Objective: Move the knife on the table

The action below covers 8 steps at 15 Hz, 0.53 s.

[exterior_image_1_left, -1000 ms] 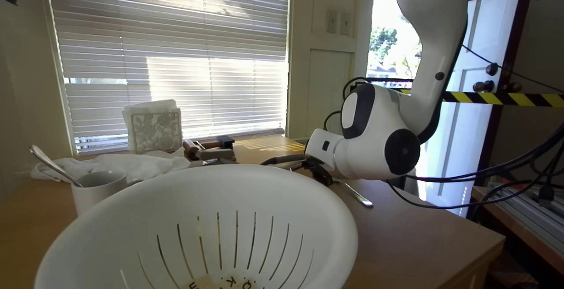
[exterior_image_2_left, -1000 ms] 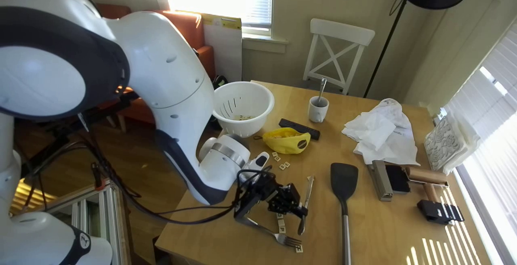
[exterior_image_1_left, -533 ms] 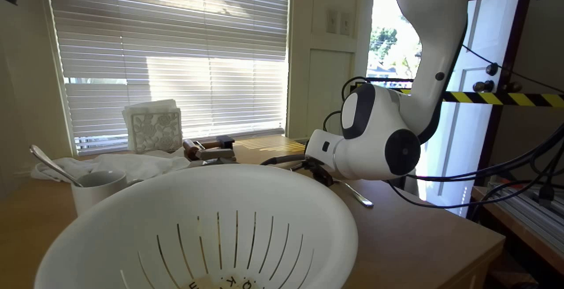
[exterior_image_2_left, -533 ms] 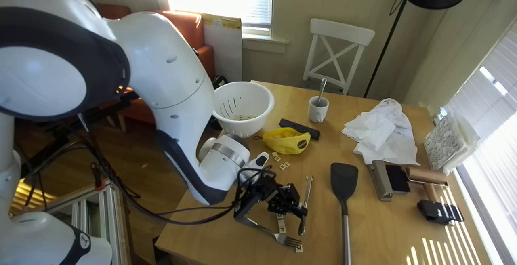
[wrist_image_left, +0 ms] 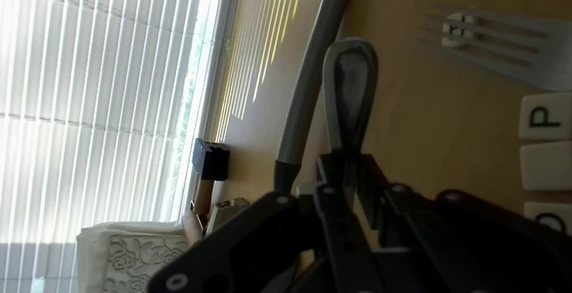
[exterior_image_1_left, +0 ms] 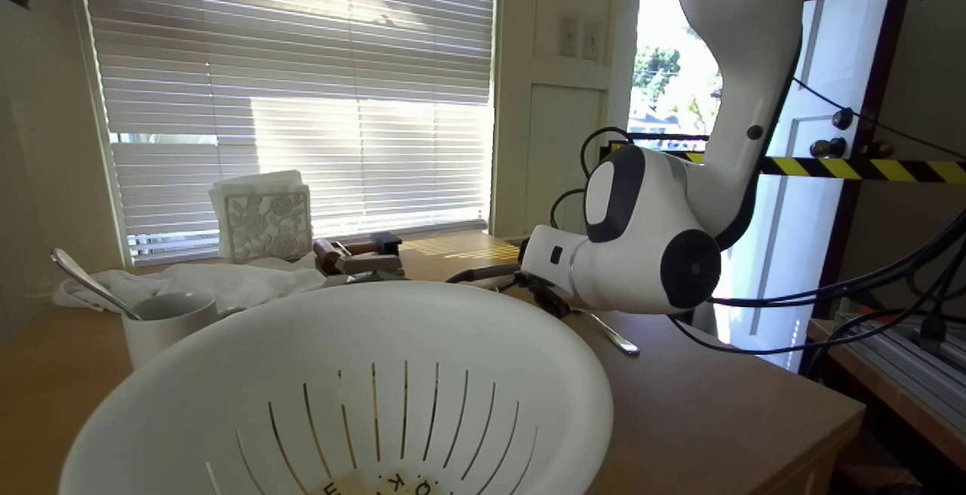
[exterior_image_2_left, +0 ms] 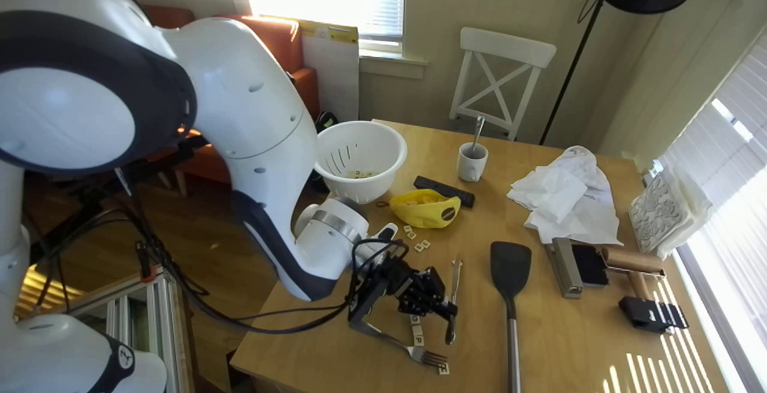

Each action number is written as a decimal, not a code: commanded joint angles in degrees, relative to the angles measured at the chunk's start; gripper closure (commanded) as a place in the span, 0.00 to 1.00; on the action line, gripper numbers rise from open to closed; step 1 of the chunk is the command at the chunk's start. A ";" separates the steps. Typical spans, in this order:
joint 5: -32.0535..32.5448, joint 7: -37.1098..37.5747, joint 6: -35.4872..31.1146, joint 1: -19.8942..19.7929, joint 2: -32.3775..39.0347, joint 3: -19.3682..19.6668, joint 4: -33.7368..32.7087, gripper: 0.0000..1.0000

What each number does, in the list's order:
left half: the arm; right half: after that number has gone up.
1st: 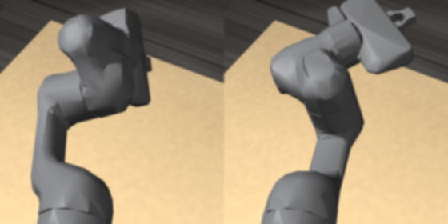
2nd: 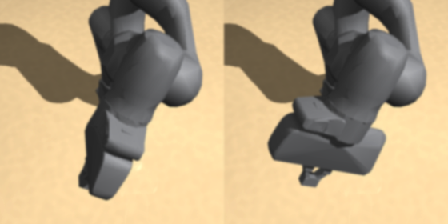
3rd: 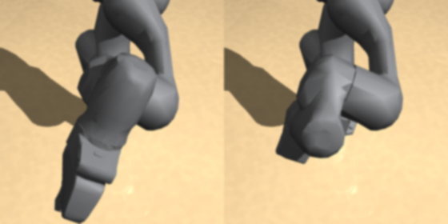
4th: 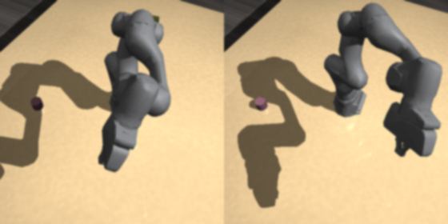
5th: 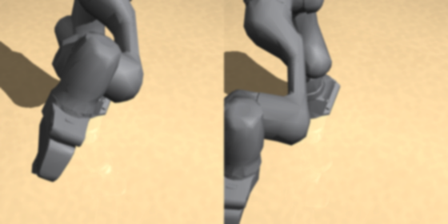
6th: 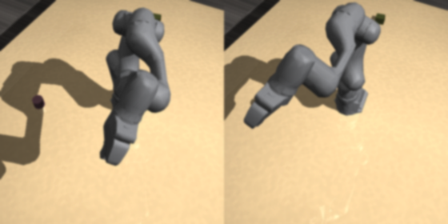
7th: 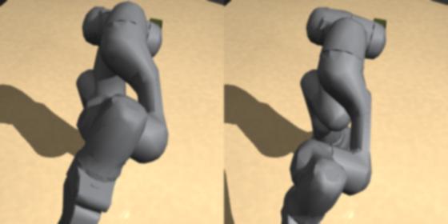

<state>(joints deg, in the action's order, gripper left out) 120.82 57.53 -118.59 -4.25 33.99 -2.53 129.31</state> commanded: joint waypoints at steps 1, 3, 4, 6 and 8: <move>2.34 -1.15 2.47 0.35 1.14 -0.44 -0.41 0.96; 2.31 -1.11 3.24 0.22 0.92 -0.44 0.18 0.96; 2.30 -0.92 3.67 0.13 0.75 -0.41 0.54 0.96; 1.93 -0.61 4.36 -0.15 0.43 -0.28 1.22 0.96; 1.95 -0.48 4.77 -0.31 0.55 -0.26 1.29 0.96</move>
<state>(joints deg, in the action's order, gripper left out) 121.58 57.25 -115.50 -4.15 34.67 -2.66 129.79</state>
